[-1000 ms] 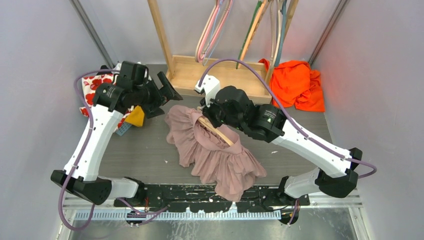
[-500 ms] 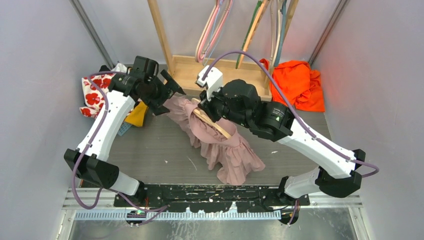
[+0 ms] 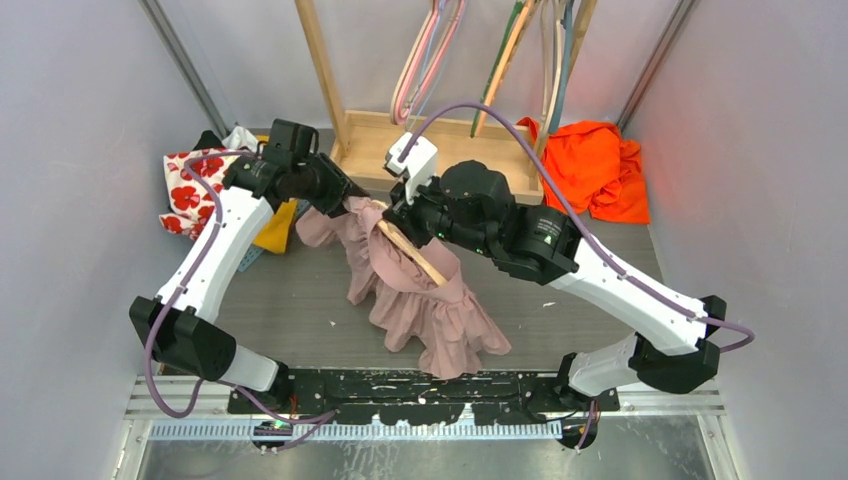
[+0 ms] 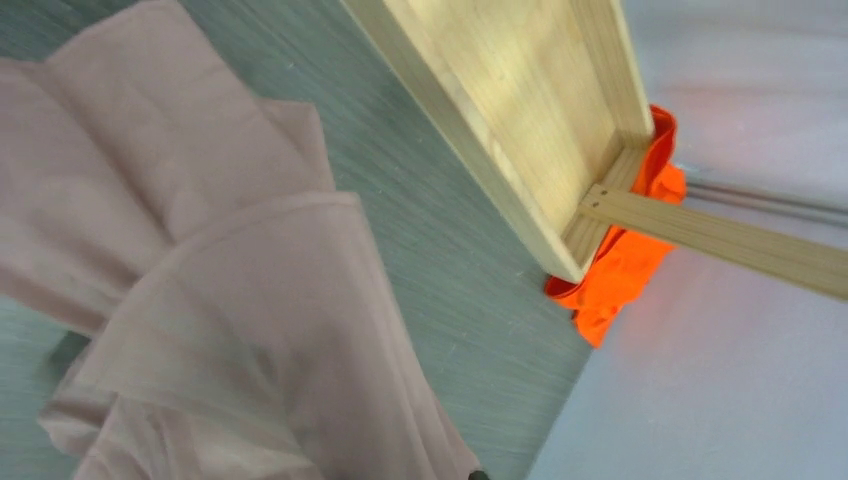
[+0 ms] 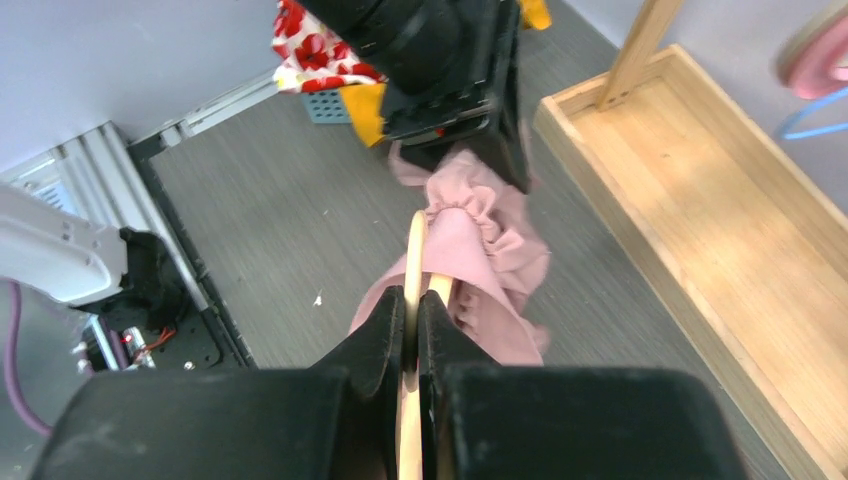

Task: Place the skirt on the hanger
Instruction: Place the hanger at the clothesline.

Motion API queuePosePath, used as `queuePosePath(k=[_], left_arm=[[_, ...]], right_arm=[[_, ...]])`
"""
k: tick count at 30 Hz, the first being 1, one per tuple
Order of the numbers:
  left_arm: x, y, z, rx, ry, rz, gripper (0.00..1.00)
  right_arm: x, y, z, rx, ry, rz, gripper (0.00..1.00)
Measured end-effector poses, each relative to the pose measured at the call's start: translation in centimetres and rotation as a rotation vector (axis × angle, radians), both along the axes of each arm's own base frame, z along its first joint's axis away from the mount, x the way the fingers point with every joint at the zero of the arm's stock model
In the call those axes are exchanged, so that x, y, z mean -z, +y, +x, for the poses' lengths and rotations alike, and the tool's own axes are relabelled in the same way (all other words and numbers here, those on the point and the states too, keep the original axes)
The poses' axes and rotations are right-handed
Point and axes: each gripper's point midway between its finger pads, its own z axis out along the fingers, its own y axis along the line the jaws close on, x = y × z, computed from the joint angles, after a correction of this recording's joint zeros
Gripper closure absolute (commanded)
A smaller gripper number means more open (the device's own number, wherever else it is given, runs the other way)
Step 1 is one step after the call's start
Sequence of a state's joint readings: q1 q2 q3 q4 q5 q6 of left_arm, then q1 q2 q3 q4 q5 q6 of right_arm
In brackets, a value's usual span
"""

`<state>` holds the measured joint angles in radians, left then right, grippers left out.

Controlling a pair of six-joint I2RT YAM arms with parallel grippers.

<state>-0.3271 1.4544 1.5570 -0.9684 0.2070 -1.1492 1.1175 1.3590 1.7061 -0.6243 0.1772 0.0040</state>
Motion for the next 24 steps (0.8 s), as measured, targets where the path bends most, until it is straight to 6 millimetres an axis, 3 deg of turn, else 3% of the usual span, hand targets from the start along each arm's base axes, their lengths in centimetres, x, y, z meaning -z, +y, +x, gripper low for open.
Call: queuePosePath(k=[2, 6, 9, 13, 16, 20, 24], left_arm=[[-0.1, -0.6, 0.2, -0.007, 0.006, -0.042, 0.98], [-1.3, -1.0, 1.6, -0.032, -0.043, -0.096, 1.00], [-1.6, -0.8, 2.2, -0.024, -0.070, -0.097, 1.00], [-2.4, -1.5, 2.7, 0.012, -0.120, -0.127, 1.00], [-2.0, -1.7, 2.8, 0.035, -0.135, -0.126, 1.00], [0.8, -2.2, 1.8, 0.094, -0.099, -0.109, 1.00], [3.0, -2.1, 1.3, 0.097, -0.052, -0.100, 1.00]], right_arm=[[0.3, 0.5, 0.0, -0.008, 0.011, 0.002, 0.99], [2.0, 3.0, -0.8, -0.055, 0.047, -0.019, 0.99], [1.9, 3.1, -0.3, -0.039, 0.047, -0.007, 0.97], [1.8, 2.9, 0.0, -0.020, 0.054, 0.003, 0.73], [2.7, 2.8, 0.0, -0.007, 0.070, 0.000, 0.49], [5.0, 1.6, 0.6, 0.052, 0.090, -0.028, 0.41], [6.6, -0.9, 0.5, 0.127, 0.123, -0.037, 0.38]])
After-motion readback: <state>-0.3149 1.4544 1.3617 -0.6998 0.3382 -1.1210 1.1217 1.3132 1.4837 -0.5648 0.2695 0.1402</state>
